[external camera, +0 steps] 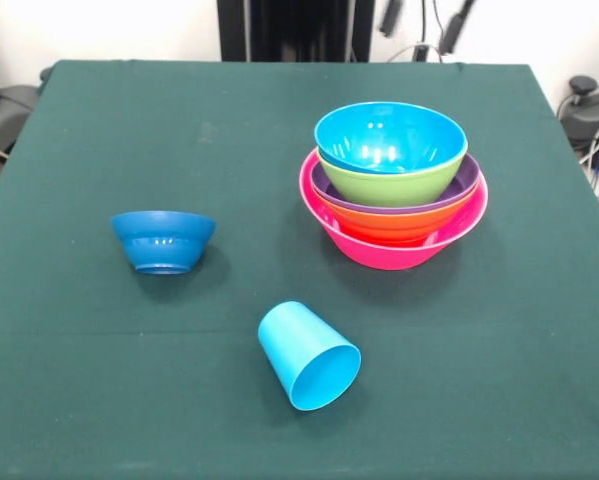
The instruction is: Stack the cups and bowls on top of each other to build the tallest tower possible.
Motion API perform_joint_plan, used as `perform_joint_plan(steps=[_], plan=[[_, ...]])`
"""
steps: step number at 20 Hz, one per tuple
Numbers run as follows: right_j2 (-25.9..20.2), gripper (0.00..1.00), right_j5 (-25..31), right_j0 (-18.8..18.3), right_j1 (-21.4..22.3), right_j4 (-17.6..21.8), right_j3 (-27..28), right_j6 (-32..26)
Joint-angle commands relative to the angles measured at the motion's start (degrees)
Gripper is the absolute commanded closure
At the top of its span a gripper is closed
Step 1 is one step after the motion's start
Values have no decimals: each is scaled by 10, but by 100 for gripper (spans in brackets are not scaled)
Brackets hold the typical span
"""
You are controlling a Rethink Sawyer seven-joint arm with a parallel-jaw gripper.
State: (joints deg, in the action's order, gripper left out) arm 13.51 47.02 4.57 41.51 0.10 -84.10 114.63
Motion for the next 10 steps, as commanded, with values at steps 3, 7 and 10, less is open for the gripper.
perform_joint_plan(steps=[3,7,10], plan=[[-92,0,56,-89,-35,51,79,-126],[-102,0,26,-103,-54,73,88,-133],[-110,0,-4,-111,-62,85,82,-134]])
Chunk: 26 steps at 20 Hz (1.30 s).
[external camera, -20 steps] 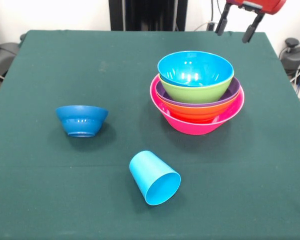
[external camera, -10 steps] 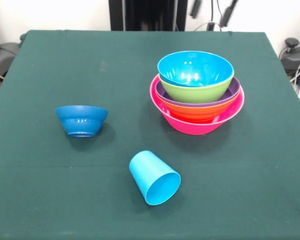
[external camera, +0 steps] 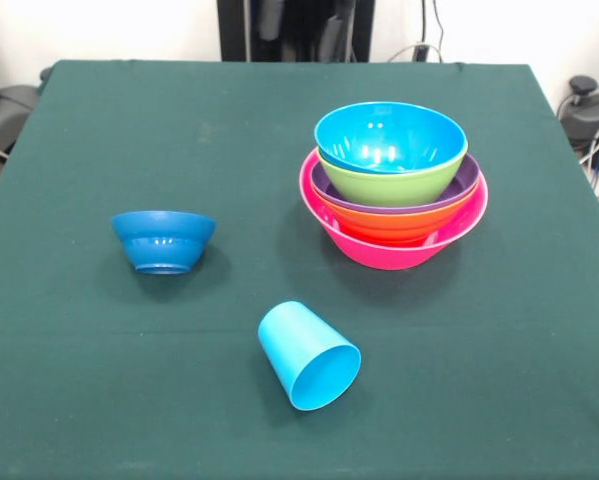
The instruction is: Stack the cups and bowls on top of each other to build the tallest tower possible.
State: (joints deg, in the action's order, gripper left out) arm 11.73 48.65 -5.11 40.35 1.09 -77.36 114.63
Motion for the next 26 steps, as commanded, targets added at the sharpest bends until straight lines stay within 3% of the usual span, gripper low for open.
perform_joint_plan(steps=[1,10,21,23,26], plan=[[-97,0,-30,-18,-53,79,13,-136],[-125,0,-97,-44,-68,126,-1,-124],[-109,0,-69,-41,-103,138,30,-62],[-96,0,-52,-38,-108,133,46,-44],[-100,0,-14,-58,-119,122,80,-61]])
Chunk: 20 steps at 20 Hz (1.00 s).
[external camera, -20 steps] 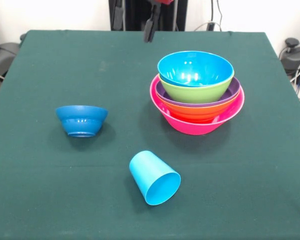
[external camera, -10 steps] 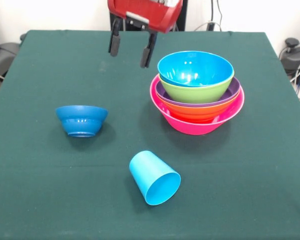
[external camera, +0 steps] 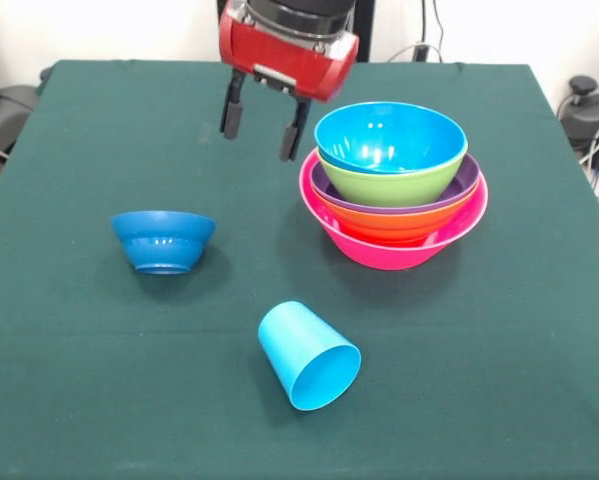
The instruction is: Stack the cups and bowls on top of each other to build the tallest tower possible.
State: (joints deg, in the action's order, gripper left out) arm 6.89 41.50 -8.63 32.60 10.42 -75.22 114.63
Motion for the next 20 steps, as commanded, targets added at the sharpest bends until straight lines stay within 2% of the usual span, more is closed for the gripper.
perform_joint_plan(steps=[1,8,15,20], plan=[[-51,0,63,-27,-45,26,66,-61],[-48,0,66,-45,-76,10,94,-33],[-49,0,57,-51,-84,13,103,-36],[-9,0,118,-17,-92,-3,103,46]])
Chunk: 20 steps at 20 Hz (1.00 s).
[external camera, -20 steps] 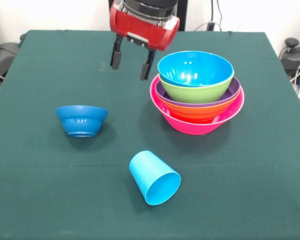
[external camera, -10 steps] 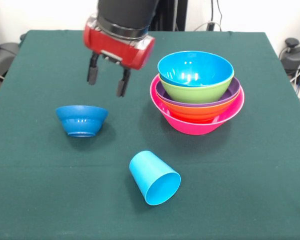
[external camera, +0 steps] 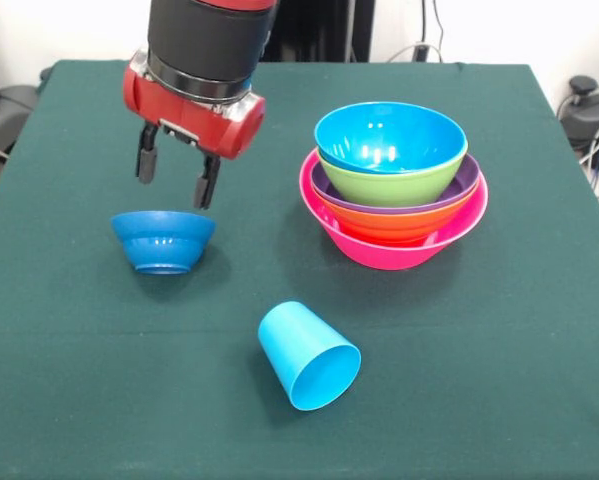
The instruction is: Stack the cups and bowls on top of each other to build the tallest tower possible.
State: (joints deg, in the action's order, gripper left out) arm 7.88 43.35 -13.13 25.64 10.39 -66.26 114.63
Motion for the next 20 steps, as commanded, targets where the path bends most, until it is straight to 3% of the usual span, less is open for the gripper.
perform_joint_plan(steps=[1,8,11,17,20], plan=[[-16,0,100,31,-25,-6,13,53],[-8,0,77,40,-39,-12,18,68],[-4,0,98,43,-48,-27,24,82],[-21,0,74,34,-80,-46,48,65],[-20,0,89,32,-90,-53,64,58]])
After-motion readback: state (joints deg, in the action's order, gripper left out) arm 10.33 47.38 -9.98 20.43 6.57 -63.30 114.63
